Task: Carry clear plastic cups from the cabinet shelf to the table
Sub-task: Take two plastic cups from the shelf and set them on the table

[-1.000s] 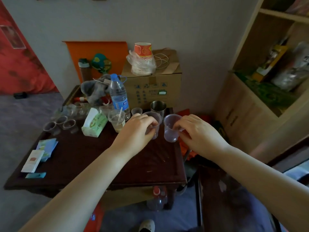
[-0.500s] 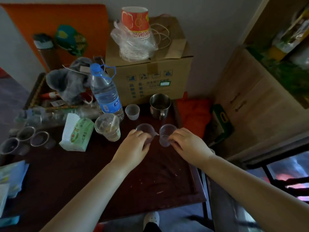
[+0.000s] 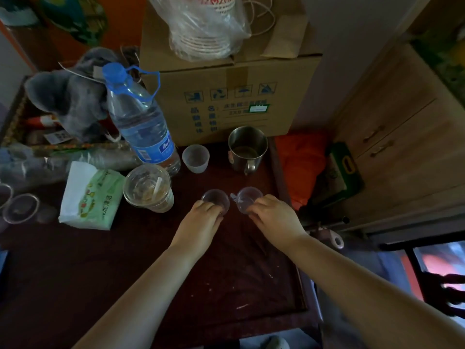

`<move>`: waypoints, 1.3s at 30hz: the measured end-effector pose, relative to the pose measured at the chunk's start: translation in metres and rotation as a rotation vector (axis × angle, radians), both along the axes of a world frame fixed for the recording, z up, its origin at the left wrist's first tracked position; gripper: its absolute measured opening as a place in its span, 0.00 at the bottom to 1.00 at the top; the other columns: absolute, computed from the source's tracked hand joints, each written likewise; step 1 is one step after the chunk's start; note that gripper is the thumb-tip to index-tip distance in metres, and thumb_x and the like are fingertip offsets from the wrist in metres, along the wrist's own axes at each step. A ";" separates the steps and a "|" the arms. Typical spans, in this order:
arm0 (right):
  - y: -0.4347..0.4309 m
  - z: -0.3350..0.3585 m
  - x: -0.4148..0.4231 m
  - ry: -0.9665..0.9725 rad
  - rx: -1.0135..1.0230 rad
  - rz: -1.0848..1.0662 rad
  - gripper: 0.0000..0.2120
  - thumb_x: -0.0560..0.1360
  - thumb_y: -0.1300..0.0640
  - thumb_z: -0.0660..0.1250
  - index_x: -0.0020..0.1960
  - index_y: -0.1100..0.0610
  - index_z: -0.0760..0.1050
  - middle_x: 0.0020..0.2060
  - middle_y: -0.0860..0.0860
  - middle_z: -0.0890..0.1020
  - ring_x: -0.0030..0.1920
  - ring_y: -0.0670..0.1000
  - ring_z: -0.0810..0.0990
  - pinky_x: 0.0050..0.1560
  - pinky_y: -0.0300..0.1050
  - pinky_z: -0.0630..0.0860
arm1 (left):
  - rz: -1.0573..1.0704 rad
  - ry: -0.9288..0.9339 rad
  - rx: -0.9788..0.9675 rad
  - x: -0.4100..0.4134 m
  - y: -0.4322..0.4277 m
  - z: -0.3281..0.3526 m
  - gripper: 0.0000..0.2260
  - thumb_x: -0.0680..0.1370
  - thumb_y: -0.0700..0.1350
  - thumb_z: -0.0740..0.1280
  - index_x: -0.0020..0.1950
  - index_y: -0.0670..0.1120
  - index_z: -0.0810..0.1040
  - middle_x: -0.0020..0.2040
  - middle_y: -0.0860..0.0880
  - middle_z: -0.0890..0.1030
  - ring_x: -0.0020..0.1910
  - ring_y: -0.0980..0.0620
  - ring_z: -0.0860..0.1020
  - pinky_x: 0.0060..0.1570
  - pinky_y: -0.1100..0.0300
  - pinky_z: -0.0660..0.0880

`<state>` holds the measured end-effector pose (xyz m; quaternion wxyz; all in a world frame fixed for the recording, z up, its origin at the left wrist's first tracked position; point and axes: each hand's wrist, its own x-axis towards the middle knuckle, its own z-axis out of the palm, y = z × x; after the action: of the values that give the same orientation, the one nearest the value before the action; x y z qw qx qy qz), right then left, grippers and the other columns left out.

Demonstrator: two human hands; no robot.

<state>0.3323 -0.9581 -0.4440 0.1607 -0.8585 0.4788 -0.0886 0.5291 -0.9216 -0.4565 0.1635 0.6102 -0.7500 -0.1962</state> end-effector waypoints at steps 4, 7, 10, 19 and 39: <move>-0.003 -0.008 0.001 0.020 -0.023 -0.012 0.03 0.71 0.59 0.69 0.43 0.56 0.80 0.38 0.51 0.81 0.41 0.54 0.77 0.39 0.49 0.75 | 0.002 0.002 0.010 -0.004 -0.005 -0.007 0.09 0.76 0.43 0.65 0.54 0.44 0.79 0.50 0.49 0.81 0.54 0.50 0.74 0.52 0.61 0.72; -0.004 -0.010 0.001 0.008 -0.031 -0.057 0.03 0.70 0.60 0.70 0.43 0.55 0.80 0.39 0.50 0.82 0.42 0.54 0.78 0.40 0.49 0.73 | 0.020 0.005 0.015 -0.004 -0.006 -0.009 0.08 0.76 0.43 0.64 0.54 0.44 0.79 0.50 0.48 0.81 0.54 0.49 0.74 0.49 0.58 0.75; -0.003 -0.013 0.001 -0.036 -0.030 -0.100 0.05 0.71 0.59 0.70 0.46 0.54 0.81 0.41 0.49 0.82 0.46 0.53 0.78 0.43 0.48 0.73 | -0.001 -0.052 0.031 -0.004 -0.007 -0.013 0.09 0.76 0.43 0.65 0.55 0.44 0.79 0.53 0.48 0.80 0.56 0.48 0.74 0.52 0.56 0.75; 0.009 -0.018 0.003 -0.075 -0.019 -0.154 0.08 0.72 0.59 0.68 0.51 0.55 0.80 0.45 0.48 0.82 0.52 0.53 0.76 0.50 0.48 0.74 | -0.001 -0.112 0.033 -0.004 0.005 -0.011 0.14 0.74 0.47 0.68 0.58 0.45 0.77 0.56 0.51 0.78 0.57 0.50 0.73 0.50 0.58 0.75; 0.077 0.043 -0.018 -0.110 -0.048 -0.273 0.16 0.75 0.55 0.63 0.63 0.52 0.73 0.57 0.47 0.77 0.60 0.49 0.71 0.57 0.46 0.71 | -0.035 -0.241 -0.130 -0.015 0.059 0.049 0.17 0.75 0.50 0.64 0.62 0.47 0.75 0.60 0.50 0.77 0.60 0.50 0.74 0.54 0.53 0.73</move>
<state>0.3138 -0.8815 -0.4007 0.1523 -0.7830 0.5792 -0.1680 0.5143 -0.8621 -0.4079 0.1081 0.6042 -0.7859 -0.0753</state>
